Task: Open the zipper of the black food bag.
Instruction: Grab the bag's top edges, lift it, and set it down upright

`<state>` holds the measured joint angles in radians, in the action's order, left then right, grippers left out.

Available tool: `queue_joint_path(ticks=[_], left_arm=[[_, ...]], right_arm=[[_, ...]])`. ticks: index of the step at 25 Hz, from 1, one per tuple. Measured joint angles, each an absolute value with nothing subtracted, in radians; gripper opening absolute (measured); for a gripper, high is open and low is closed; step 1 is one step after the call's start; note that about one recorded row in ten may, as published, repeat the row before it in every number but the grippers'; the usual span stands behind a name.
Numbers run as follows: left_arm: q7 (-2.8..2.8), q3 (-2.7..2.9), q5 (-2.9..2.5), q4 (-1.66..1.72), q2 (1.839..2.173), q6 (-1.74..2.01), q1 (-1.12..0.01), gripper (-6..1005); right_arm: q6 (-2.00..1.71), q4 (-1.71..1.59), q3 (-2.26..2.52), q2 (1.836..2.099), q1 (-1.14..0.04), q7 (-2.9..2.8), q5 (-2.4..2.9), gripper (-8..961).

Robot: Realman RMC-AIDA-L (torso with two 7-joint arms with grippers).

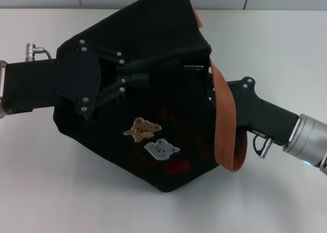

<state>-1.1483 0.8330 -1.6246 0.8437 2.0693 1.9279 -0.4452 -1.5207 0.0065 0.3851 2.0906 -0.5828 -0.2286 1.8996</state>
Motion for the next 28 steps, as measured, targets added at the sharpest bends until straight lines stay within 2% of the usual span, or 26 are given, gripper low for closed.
queue_joint_path(ticks=[6, 28], left_arm=[[-1.142, 0.831, -1.624, 0.832, 2.069, 1.928, -0.445, 102], [-1.117, 0.790, -1.623, 0.820, 2.065, 1.932, -0.423, 105]], right_arm=[[-1.520, 0.004, 0.386, 2.090, -0.584, -0.244, 1.902, -3], [-1.499, -0.004, 0.380, 2.083, -0.541, -0.251, 1.905, 15]])
